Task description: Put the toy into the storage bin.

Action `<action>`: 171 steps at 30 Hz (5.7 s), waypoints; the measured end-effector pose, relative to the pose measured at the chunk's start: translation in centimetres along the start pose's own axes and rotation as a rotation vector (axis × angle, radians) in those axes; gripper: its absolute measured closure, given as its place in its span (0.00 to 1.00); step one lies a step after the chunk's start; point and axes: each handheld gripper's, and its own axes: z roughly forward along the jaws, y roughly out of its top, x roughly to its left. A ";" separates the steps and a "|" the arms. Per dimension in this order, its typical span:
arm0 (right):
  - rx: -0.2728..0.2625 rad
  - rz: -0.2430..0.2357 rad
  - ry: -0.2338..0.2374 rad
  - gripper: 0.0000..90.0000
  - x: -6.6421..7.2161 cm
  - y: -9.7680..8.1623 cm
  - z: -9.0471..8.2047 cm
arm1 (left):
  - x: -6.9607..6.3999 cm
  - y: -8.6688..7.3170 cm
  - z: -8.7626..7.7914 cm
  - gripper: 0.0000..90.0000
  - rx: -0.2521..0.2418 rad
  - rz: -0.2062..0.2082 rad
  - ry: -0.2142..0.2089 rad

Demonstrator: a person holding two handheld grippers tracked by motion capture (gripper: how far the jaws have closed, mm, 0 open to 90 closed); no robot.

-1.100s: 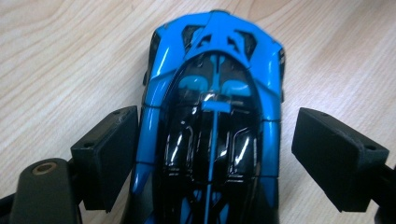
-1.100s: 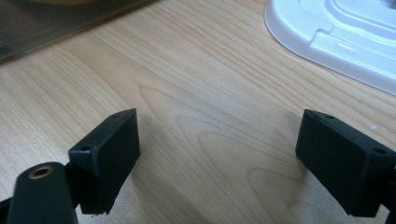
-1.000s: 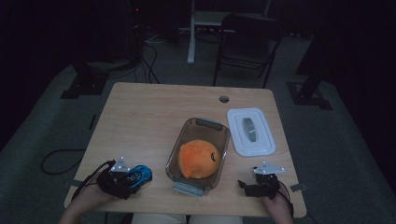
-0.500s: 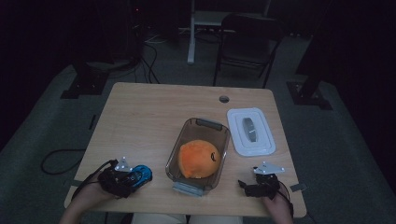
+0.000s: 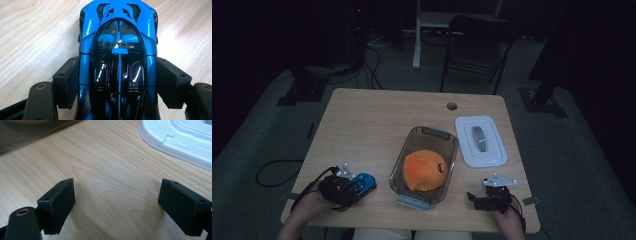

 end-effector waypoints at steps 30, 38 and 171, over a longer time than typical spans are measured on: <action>-0.082 -0.089 0.157 0.14 6.9 4.7 3.1 | 1.6 4.2 -3.8 0.32 -0.053 -0.029 0.028; -0.062 -0.107 0.139 0.14 9.1 6.0 4.8 | 3.3 6.0 -6.7 0.32 -0.061 -0.046 0.078; -0.039 0.008 0.073 0.13 7.1 6.2 5.1 | 8.8 11.3 0.8 0.00 -0.259 -0.195 0.056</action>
